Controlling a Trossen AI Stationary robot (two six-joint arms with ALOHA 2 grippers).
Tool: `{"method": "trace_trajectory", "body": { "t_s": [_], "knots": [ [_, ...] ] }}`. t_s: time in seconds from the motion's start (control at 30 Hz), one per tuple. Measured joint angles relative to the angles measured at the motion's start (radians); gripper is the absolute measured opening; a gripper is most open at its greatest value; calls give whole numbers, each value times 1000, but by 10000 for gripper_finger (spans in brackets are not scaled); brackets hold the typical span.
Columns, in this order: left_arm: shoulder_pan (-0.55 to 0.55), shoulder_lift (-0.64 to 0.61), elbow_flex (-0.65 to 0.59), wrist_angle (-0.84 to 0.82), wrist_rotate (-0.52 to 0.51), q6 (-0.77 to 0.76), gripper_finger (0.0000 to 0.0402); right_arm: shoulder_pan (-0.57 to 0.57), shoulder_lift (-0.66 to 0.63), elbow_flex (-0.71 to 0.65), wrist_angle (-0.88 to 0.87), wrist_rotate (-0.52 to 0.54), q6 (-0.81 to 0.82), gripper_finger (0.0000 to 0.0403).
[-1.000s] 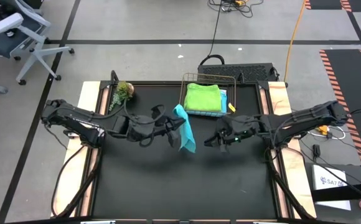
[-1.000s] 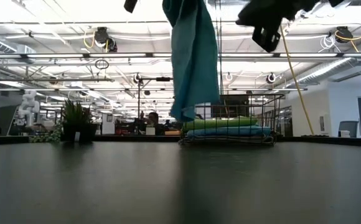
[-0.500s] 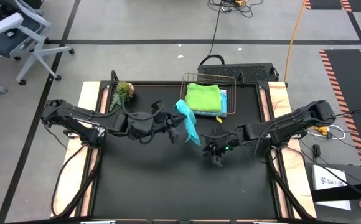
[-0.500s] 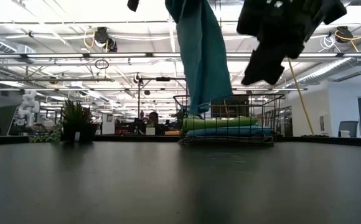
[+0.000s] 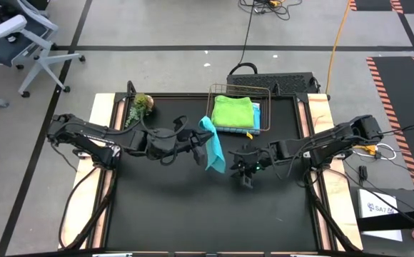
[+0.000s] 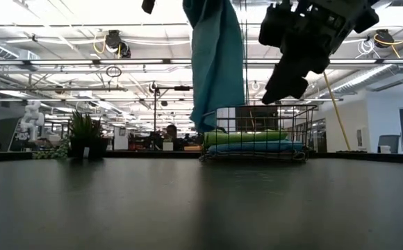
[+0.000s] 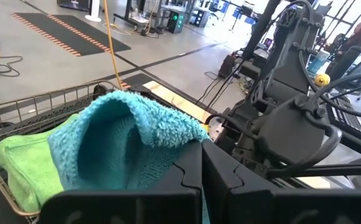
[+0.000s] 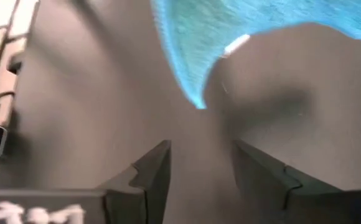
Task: Fold microfiber towels
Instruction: Fold the blue towel
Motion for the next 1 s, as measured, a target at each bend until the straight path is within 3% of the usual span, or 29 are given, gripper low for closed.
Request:
{"method": "trace_trajectory", "body": {
  "t_s": [0.57, 0.83, 1.0],
  "knots": [
    [13, 0, 0, 1, 4, -3, 0, 0, 0, 0, 98, 66, -26, 167],
    [13, 0, 0, 2, 4, -3, 1, -5, 0, 0, 102, 263, -73, 156],
    [13, 0, 0, 3, 27, -11, 1, -20, 0, 0, 145, 264, -70, 140]
  ]
}}
